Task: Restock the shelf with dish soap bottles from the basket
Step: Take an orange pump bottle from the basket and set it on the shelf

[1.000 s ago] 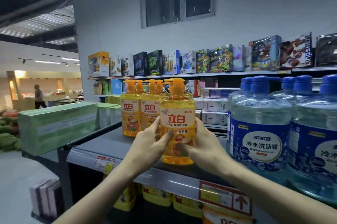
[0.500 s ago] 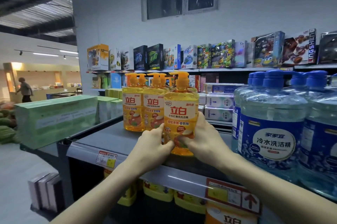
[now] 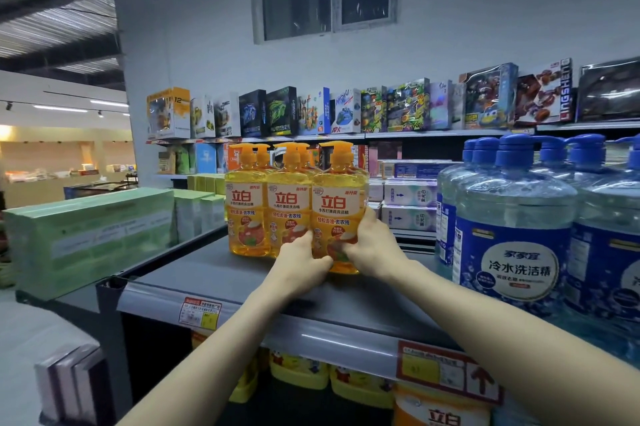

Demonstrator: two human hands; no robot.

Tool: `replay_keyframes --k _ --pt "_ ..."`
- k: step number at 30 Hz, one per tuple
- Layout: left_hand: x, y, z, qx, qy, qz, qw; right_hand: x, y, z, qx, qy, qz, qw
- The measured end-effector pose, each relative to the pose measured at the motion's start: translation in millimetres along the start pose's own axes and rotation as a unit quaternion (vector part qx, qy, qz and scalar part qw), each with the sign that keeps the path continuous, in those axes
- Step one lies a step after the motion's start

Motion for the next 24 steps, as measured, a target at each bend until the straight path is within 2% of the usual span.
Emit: replay_keyframes --k 2,4,7,15,24 --pt "-1.0 -3.2 4.5 -0.016 -0.027 -0.006 0.999 3.5 1.0 0.4 -0.003 0.001 0.000 1.000" --pt "-3.0 -5.8 7.9 -0.030 -0.054 -0.006 0.998 6.6 3.6 -0.6 -0.050 0.013 0.012 0.999" --pt "-3.8 -11.4 8.0 -0.025 -0.059 -0.008 0.998 5.8 8.6 0.1 -0.110 0.031 0.042 0.993" --pt "5.3 -18.0 8.7 0.012 -0.067 -0.039 0.997 10.7 9.4 1.6 -0.113 0.035 0.053 0.992" --pt "8.6 -27.6 12.6 -0.021 -0.069 -0.048 0.996 12.0 15.2 6.3 -0.147 0.036 0.049 0.987"
Point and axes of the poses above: each hand's wrist, its own x-axis towards the middle knuckle, its own z-axis out of the palm, y = z × x, the point moved 4 cm from there along x, towards the middle knuckle, and after that the axes turned 13 degrees about z, right-handed, at the moved point
